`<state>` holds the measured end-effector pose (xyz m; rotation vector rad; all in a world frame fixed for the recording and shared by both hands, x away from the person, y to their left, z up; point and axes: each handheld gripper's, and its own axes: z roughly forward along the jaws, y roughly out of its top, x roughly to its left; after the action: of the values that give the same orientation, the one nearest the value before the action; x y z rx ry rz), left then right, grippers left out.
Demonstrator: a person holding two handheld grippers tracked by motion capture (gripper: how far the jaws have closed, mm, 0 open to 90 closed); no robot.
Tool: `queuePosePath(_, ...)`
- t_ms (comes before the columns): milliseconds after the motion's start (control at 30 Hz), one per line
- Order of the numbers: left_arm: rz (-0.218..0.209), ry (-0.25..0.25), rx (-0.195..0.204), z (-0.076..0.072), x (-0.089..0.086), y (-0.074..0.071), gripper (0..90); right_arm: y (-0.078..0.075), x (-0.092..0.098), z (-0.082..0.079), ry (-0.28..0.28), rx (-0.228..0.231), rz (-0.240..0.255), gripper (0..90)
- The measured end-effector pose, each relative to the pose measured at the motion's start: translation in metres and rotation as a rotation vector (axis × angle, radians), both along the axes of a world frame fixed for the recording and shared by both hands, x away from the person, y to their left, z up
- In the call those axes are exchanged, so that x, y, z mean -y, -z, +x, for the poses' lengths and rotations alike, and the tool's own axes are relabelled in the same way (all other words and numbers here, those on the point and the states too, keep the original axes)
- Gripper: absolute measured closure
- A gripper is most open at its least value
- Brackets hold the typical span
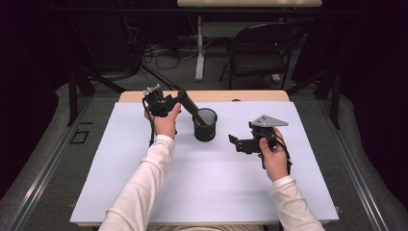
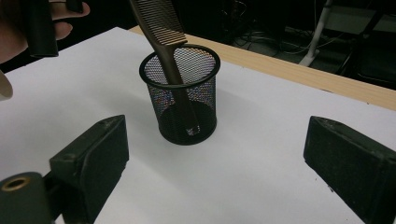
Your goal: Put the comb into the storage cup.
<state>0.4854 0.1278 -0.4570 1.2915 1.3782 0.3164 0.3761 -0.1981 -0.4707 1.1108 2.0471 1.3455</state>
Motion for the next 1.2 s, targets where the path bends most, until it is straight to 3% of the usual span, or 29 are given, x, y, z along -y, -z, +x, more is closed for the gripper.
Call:
queuePosePath(200,0.0,0.012,0.003,-0.001,-0.005,-0.003,25.1,0.0,0.0,0.0,0.0,-0.002,-0.002,6.8)
queuePosePath(333,0.036,0.019,0.033,-0.002,-0.006,-0.006,25.3,0.0,0.001,0.0,0.001,-0.002,-0.001,6.8)
queuePosePath(600,0.091,0.046,0.039,-0.005,-0.009,-0.011,27.1,0.0,0.0,0.0,0.002,-0.004,-0.003,6.8)
queuePosePath(867,0.102,0.052,0.051,-0.01,-0.015,-0.02,27.2,0.0,0.0,0.0,0.003,-0.002,-0.004,6.8)
queuePosePath(1067,0.133,0.047,0.033,-0.015,-0.022,-0.025,26.5,0.0,0.0,0.0,0.003,-0.002,-0.003,6.8)
queuePosePath(1200,0.118,0.064,0.021,-0.016,-0.029,-0.027,25.0,0.0,-0.001,0.0,0.001,-0.001,-0.007,6.8)
